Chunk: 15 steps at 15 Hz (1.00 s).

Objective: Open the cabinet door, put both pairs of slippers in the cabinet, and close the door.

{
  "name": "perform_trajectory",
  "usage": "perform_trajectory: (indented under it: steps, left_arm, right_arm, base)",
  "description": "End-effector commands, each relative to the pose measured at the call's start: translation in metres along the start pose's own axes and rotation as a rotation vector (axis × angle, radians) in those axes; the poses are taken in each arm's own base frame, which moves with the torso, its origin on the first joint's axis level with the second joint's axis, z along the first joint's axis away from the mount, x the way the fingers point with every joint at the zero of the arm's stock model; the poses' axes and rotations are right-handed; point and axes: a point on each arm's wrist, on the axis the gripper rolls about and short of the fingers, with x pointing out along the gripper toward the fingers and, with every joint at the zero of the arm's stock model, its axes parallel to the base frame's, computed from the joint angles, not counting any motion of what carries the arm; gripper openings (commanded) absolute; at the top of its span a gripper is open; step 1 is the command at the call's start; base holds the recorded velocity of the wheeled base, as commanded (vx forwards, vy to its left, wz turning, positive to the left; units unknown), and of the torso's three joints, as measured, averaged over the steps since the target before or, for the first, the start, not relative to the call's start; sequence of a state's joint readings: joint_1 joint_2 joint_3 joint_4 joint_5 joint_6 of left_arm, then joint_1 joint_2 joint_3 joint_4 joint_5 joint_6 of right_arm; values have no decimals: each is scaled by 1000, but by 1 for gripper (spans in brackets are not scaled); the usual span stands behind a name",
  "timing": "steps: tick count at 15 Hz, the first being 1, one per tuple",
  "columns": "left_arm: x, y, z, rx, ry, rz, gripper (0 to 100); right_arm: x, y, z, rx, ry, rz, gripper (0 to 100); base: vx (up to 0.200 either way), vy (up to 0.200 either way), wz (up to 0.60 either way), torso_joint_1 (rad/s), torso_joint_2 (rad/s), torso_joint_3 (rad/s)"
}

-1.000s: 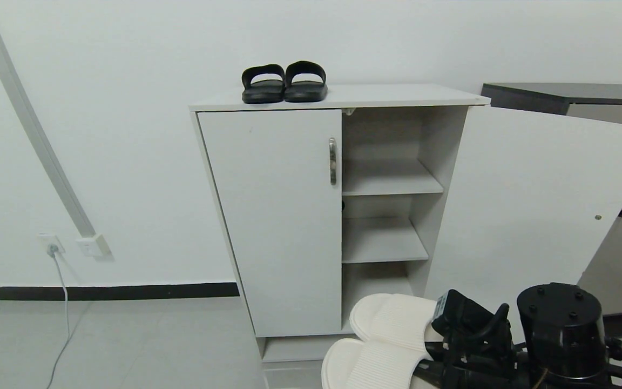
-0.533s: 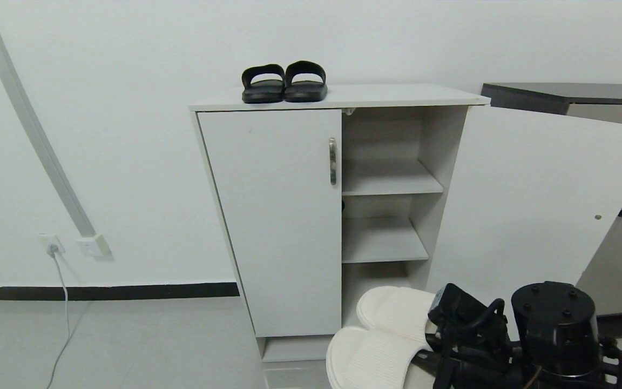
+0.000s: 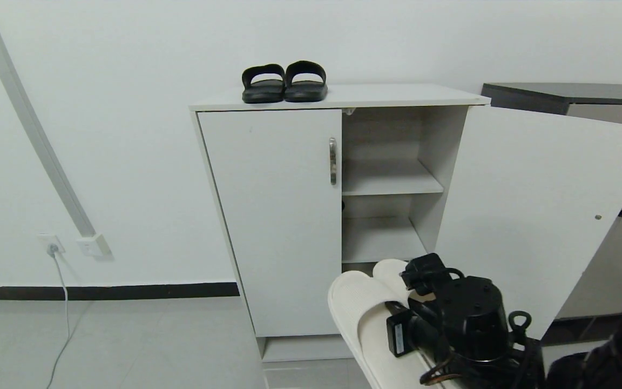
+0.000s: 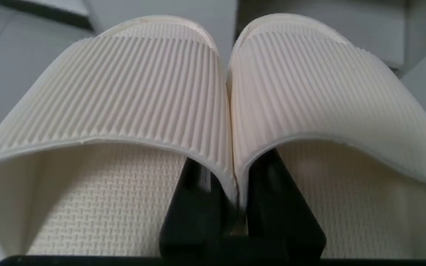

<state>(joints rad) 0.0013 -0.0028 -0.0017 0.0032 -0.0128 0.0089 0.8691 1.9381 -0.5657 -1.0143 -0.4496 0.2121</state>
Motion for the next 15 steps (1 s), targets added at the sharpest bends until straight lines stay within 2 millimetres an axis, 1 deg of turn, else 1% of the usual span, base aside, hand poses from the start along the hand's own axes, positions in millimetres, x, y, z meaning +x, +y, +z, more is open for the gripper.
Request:
perform_trajectory:
  steps: [1, 2, 4, 5, 7, 13, 15]
  left_arm:
    - [0, 0, 0, 0, 3, -1, 0]
    - [0, 0, 0, 0, 3, -1, 0]
    - [0, 0, 0, 2, 3, -1, 0]
    - [0, 0, 0, 2, 3, -1, 0]
    - [0, 0, 0, 2, 3, -1, 0]
    - [0, 0, 0, 2, 3, -1, 0]
    - [0, 0, 0, 2, 3, -1, 0]
  right_arm:
    - [42, 19, -22, -6, 7, -139, 0]
    - [55, 23, -24, -1, -12, -199, 0]
    - [77, 24, -27, 10, -50, -326, 0]
    - [83, 24, -25, 25, -71, -352, 0]
    - [86, 21, -22, 38, -81, -368, 0]
    - [92, 14, -26, 35, -70, -391, 0]
    - [98, 16, -30, 32, -66, -392, 0]
  base:
    - [0, 0, 0, 0, 0, 0]
    - [0, 0, 0, 0, 0, 0]
    - [0, 0, 0, 0, 0, 0]
    - [0, 0, 0, 0, 0, 0]
    - [0, 0, 0, 0, 0, 0]
    - [0, -200, 0, 3, 2, 3]
    - [0, 0, 0, 0, 0, 0]
